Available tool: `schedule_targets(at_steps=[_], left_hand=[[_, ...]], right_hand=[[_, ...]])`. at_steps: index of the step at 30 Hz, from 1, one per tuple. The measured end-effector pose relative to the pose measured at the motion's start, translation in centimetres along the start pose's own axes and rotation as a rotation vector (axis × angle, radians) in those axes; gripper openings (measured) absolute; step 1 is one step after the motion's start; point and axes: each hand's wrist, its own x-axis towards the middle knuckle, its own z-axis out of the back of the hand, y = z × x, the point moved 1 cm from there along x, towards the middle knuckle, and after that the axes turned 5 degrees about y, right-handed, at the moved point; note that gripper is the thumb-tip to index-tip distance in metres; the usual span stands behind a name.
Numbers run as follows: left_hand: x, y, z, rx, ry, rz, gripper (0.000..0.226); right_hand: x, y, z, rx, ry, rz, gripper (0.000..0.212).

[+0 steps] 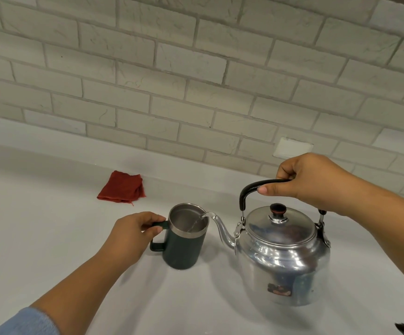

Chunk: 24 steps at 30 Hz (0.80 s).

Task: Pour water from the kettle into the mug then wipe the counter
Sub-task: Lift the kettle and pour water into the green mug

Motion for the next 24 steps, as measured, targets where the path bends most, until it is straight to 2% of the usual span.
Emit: schedule_targets(at_steps=[24], left_hand=[[0.0, -0.6, -0.2, 0.05, -0.006, 0.048, 0.022]], right_hand=[[-0.6, 0.4, 1.1, -0.034, 0.043, 0.02, 0.048]])
